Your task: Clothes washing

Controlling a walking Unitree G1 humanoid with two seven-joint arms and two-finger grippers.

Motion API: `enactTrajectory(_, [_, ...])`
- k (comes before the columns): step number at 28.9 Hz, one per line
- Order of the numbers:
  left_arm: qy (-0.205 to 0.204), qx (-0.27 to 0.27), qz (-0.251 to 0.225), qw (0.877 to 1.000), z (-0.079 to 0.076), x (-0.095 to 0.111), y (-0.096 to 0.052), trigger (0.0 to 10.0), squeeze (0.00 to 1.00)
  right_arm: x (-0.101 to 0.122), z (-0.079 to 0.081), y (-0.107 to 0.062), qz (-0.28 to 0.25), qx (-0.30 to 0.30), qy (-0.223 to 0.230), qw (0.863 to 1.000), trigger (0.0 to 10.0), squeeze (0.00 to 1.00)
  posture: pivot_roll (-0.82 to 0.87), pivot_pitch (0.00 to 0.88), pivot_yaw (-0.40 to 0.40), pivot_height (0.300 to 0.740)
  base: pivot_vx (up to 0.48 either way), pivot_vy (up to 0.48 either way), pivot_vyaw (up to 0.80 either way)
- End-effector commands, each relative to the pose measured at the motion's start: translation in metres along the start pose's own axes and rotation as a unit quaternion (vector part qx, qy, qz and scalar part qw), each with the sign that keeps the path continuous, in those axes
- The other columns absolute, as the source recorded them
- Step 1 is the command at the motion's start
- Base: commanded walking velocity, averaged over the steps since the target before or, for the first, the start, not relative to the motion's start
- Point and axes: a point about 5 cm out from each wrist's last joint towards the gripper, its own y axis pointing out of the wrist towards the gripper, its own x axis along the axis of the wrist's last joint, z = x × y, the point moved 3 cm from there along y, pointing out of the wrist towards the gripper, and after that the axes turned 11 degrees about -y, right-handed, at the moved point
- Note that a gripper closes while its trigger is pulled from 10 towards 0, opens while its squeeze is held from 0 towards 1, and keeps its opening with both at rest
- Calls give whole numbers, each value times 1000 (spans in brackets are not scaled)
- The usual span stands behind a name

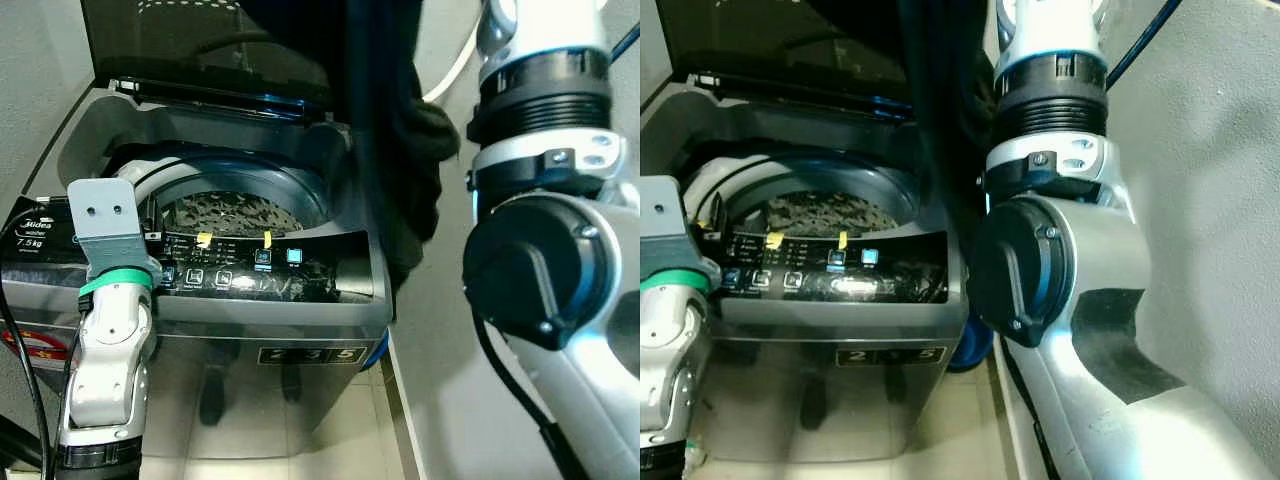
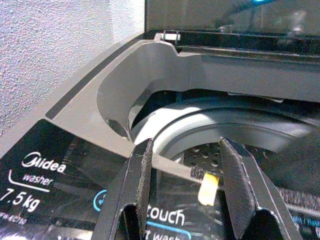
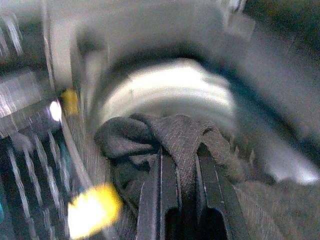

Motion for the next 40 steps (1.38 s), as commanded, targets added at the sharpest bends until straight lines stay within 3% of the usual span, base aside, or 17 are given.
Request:
enactTrajectory(1, [5, -19, 23, 1000, -6, -9, -3, 10000, 0, -3, -14, -4, 9, -36, 3, 999, 10000, 0, 164, 43, -87, 740, 0, 0, 0])
enactTrajectory(8, [48, -78, 65, 994, -17, -24, -7, 10000, 0, -9, -19, -7, 22, -44, 14, 999, 10000, 0, 164, 43, -87, 740, 0, 0, 0])
enactTrajectory(13, [102, -148, 118, 977, -26, -43, -15, 10000, 0, -16, -14, -11, 37, 15, 2, 999, 10000, 0, 156, 44, -71, 740, 0, 0, 0])
enactTrajectory(14, [112, -161, 125, 973, -27, -43, -15, 10000, 0, -11, -15, -12, 25, 31, 29, 999, 10000, 341, 156, 44, -71, 740, 0, 0, 0])
enactTrajectory(15, [117, -155, 118, 974, -24, -38, -11, 10000, 0, 2, -21, -13, -8, 34, 84, 996, 10000, 1000, 155, 43, -61, 740, 0, 0, 0])
enactTrajectory(20, [122, -130, 91, 980, -18, -24, -1, 10000, 0, 55, -29, -18, -131, 85, 206, 966, 10000, 1000, 155, 43, -61, 740, 0, 0, 0])
enactTrajectory(24, [121, -128, 88, 980, -17, -22, 0, 10000, 0, 68, -30, -21, -159, 102, 223, 956, 10000, 1000, 155, 43, -61, 740, 0, 0, 0])
enactTrajectory(26, [120, -127, 85, 981, -17, -21, 0, 10000, 0, 86, -32, -27, -202, 126, 244, 940, 10000, 1000, 155, 43, -61, 740, 0, 0, 0])
enactTrajectory(27, [120, -129, 85, 981, -18, -21, -1, 10000, 0, 113, -36, -38, -265, 154, 270, 913, 10000, 1000, 155, 43, -61, 740, 0, 0, 0])
enactTrajectory(28, [120, -129, 85, 981, -18, -21, -1, 10000, 0, 113, -36, -38, -265, 154, 270, 913, 10000, 1000, 155, 43, -61, 740, 0, 0, 0])
enactTrajectory(29, [119, -131, 86, 981, -19, -21, -2, 10000, 0, 133, -41, -49, -312, 174, 282, 890, 10000, 1000, 155, 43, -61, 740, 0, 0, 0])
enactTrajectory(30, [118, -132, 86, 980, -20, -21, -3, 10000, 0, 145, -51, -54, -338, 149, 278, 887, 10000, 1000, 156, 42, -66, 740, 0, 0, 0])
enactTrajectory(31, [117, -134, 86, 980, -22, -21, -3, 10000, 0, 145, -62, -53, -336, 98, 261, 900, 10000, 0, 156, 42, -66, 740, 0, 0, 0])
enactTrajectory(35, [116, -135, 86, 980, -23, -21, -2, 10000, 0, 139, -73, -50, -321, 40, 236, 916, 10000, 0, 156, 42, -66, 740, 0, 0, 0])
enactTrajectory(36, [112, -139, 83, 980, -25, -20, -1, 10000, 0, 123, -82, -48, -282, -19, 206, 937, 10000, 0, 156, 42, -66, 740, 0, 0, 0])
enactTrajectory(39, [112, -139, 83, 980, -25, -20, -1, 10000, 0, 123, -82, -48, -282, -19, 206, 937, 10000, 0, 156, 42, -66, 740, 0, 0, 0])
enactTrajectory(40, [75, -185, 61, 978, -41, -12, 7, 10000, 0, 72, -101, -55, -210, -144, 168, 952, 10000, 0, 164, 45, -70, 740, 0, 0, 0])
